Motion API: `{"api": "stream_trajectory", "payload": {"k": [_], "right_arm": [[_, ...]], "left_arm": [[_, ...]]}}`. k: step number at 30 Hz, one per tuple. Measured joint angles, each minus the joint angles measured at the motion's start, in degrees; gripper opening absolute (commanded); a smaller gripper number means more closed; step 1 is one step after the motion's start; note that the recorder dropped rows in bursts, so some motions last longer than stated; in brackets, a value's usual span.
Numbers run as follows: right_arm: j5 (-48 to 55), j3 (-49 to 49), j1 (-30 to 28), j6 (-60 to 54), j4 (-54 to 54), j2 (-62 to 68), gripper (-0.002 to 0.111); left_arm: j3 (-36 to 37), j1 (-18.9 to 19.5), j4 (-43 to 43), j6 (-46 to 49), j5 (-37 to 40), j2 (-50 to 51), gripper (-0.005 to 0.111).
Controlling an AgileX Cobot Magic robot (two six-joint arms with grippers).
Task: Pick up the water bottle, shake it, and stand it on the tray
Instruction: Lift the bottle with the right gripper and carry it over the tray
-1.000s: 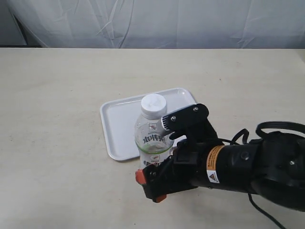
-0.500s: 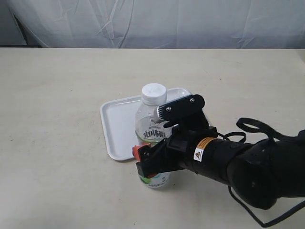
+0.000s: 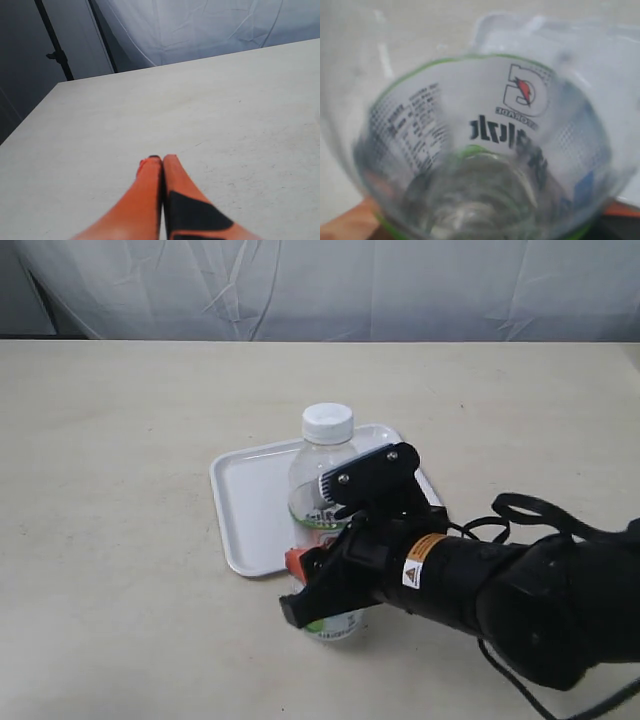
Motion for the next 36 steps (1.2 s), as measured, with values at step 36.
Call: {"api": "stream_trajectory", "payload": {"k": [36], "right_arm": [[18.4,-3.5,1.2,-42.0,40.8,-27.5,-0.001]], "left_arm": [[0.0,0.0,0.0,0.0,0.0,0.0,0.000]]}}
